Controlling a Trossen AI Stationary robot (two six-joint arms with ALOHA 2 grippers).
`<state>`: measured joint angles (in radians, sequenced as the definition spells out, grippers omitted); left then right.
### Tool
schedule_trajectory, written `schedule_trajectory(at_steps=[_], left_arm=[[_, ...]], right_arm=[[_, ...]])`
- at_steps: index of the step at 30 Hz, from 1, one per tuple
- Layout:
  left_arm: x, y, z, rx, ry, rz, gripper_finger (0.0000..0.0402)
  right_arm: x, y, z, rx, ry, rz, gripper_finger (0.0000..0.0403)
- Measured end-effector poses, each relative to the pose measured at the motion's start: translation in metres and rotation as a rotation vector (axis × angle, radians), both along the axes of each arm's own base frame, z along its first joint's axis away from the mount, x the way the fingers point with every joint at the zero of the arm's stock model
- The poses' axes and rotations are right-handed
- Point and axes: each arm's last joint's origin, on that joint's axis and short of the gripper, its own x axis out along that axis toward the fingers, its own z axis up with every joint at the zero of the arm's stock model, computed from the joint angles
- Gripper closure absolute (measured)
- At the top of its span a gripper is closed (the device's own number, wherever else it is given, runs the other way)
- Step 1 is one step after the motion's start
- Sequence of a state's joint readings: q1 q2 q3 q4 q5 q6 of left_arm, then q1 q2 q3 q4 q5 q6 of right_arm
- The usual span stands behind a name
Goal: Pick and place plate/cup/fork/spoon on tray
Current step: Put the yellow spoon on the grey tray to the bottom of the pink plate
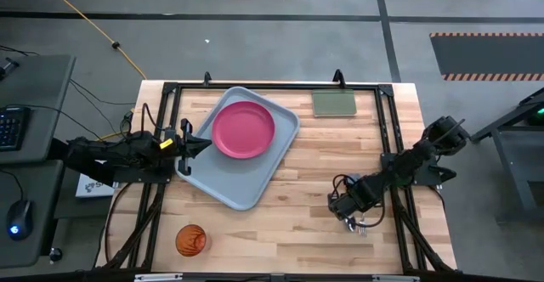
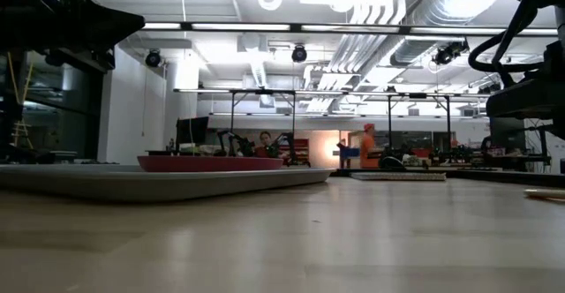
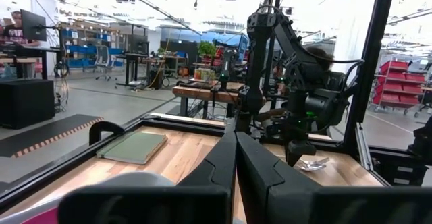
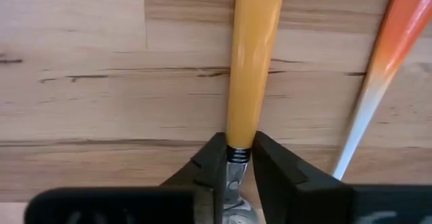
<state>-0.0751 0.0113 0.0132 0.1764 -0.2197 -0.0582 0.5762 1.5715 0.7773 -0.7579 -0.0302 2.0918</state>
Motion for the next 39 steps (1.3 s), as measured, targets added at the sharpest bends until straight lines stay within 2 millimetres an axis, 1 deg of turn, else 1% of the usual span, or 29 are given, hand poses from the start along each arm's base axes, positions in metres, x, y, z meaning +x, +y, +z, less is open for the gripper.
schedule_trajectory(at_steps=[4, 9, 15, 18, 20, 23, 26, 29, 33, 36, 39], left_arm=[[0.0, 0.0, 0.0, 0.0, 0.0, 0.0, 0.0398], [0.0, 0.0, 0.0, 0.0, 0.0, 0.0, 0.0398], [0.0, 0.0, 0.0, 0.001, 0.0, 0.0, 0.0398], [0.0, 0.0, 0.0, 0.0, 0.0, 0.0, 0.0398], [0.0, 0.0, 0.0, 0.001, 0.0, 0.0, 0.0398], [0.0, 0.0, 0.0, 0.001, 0.0, 0.0, 0.0398], [0.0, 0.0, 0.0, 0.0, 0.0, 0.0, 0.0398], [0.0, 0.0, 0.0, 0.001, 0.0, 0.0, 0.0398], [0.0, 0.0, 0.0, 0.001, 0.0, 0.0, 0.0398], [0.0, 0.0, 0.0, 0.001, 0.0, 0.0, 0.0398], [0.0, 0.0, 0.0, 0.0, 0.0, 0.0, 0.0398]], right_arm=[[0.0, 0.0, 0.0, -0.017, -0.007, 0.026, 0.0363], [0.001, -0.001, 0.004, -0.061, -0.009, 0.071, 0.0367], [0.007, 0.001, 0.02, -0.112, -0.006, 0.126, 0.0368], [0.014, 0.003, 0.03, -0.142, -0.045, 0.163, 0.0368], [0.02, 0.002, 0.037, -0.175, -0.085, 0.221, 0.0369], [0.039, 0.001, 0.049, -0.254, -0.224, 0.349, 0.0369], [0.06, -0.005, 0.063, -0.321, -0.346, 0.476, 0.0369], [0.084, -0.016, 0.077, -0.368, -0.476, 0.59, 0.0369], [0.115, -0.035, 0.09, -0.461, -0.619, 0.73, 0.0369], [0.14, -0.047, 0.089, -0.494, -0.62, 0.845, 0.0369], [0.171, -0.053, 0.084, -0.499, -0.591, 0.968, 0.0369]])
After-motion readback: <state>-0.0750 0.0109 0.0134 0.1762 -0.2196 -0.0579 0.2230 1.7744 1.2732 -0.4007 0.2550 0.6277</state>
